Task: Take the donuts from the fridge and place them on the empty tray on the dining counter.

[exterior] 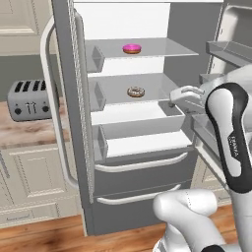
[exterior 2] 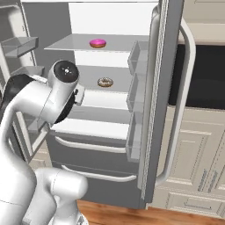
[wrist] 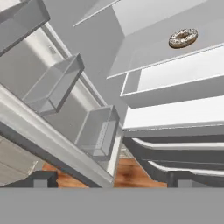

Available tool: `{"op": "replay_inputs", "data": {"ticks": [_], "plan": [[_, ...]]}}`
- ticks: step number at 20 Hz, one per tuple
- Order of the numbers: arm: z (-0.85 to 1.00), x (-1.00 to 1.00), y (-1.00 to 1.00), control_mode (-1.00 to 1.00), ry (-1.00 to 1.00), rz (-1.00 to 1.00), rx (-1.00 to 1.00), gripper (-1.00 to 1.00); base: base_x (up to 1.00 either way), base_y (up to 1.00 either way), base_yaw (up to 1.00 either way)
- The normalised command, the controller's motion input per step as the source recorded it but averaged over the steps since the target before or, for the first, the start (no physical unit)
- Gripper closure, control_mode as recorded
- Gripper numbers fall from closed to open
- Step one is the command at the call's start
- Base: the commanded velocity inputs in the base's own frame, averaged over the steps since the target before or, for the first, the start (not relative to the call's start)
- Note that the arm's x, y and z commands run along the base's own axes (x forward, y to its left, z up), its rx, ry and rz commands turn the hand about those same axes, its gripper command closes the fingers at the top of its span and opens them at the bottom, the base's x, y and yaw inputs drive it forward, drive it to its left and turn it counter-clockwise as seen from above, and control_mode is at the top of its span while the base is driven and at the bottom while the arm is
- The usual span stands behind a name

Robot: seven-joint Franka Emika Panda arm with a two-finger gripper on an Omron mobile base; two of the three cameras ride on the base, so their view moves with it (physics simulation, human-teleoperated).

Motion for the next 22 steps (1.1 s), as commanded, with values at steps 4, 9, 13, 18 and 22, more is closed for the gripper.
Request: {"op": "replay_inputs", "data": {"ticks": [4,9,13,18,22], "plan": [[0.00,-0.49,-0.06,-1.00,0.01,-0.09,-0.10,-1.00,0.00,0.00,0.00],[0.00,-0.67,-0.12,-1.00,-0.01,0.00,-0.06,-1.00,0.00,0.00,0.00],[0.21,-0.87,0.00,-1.00,0.00,0.00,-0.13,-1.00,0.00,0.00,0.00],[0.62,-0.93,-0.02,-1.00,0.00,0.00,-0.12,-1.00,0.00,0.00,0.00],[0.27,-0.19,0.00,1.00,0.00,0.00,-0.09,-1.00,0.48,0.12,0.00]]}}
